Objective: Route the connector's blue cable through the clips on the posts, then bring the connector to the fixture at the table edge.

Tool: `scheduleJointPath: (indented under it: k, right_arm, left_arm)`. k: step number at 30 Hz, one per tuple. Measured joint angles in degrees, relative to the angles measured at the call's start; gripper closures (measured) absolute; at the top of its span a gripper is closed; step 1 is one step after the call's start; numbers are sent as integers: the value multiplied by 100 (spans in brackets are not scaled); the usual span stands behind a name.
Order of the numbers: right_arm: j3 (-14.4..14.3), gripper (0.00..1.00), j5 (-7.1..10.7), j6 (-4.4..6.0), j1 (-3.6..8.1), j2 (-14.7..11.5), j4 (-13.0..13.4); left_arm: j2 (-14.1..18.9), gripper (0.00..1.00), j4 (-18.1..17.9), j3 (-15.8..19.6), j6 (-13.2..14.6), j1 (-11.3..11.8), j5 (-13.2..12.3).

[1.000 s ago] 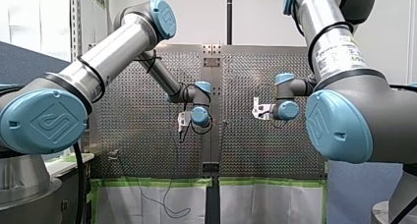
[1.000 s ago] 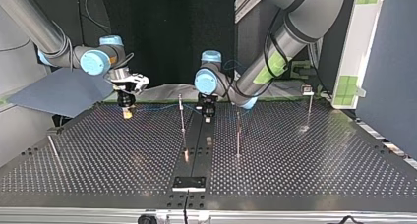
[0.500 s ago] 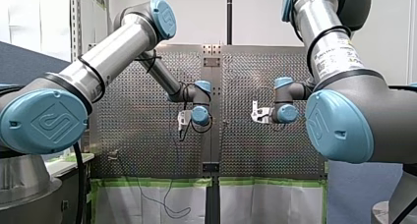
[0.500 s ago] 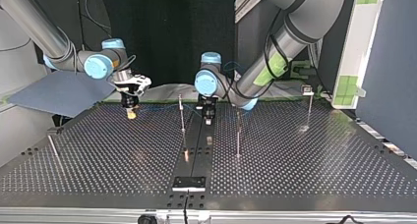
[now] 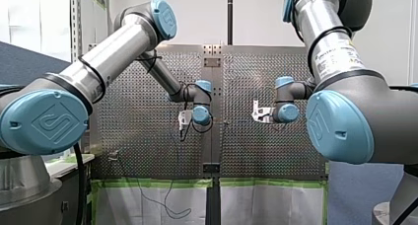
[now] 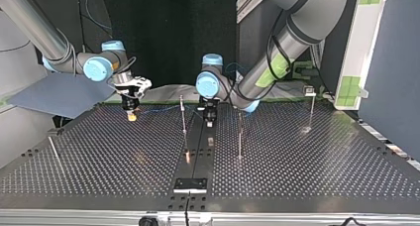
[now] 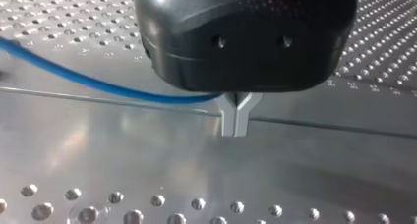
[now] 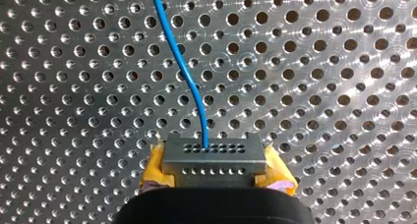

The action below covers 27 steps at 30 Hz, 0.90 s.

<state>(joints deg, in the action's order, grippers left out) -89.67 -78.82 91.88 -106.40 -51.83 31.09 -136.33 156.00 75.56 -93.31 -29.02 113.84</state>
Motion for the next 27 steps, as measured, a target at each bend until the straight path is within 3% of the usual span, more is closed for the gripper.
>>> scheduleJointPath:
  k: [10,11,12,14,15,16,17,25,26,27]
  right_arm:
    - [30,100,93,19,-1,9,-14]
    - [30,100,97,19,-4,12,-17]
    - [31,100,99,19,-6,14,-19]
    - [32,100,101,18,-10,14,-25]
    - [32,100,102,18,-13,15,-27]
    - [32,100,102,17,-15,16,-30]
    - [32,100,102,17,-19,16,-33]
    - [31,100,102,3,-26,21,-54]
    - [31,100,100,1,-26,23,-56]
    - [32,100,99,1,-27,25,-56]
  left_arm:
    - [-2,100,-5,-2,3,19,1]
    - [-2,89,-6,-2,4,18,2]
    - [-2,89,-9,-2,4,18,2]
    - [-1,64,-12,-1,5,11,14]
    - [-2,64,-13,-1,6,6,28]
    - [-2,49,-14,-1,9,-4,52]
    - [-1,45,-15,0,15,-14,76]
    - [5,45,-15,0,76,-104,359]
    - [5,38,-6,0,66,-105,353]
    - [6,38,11,0,54,-102,331]
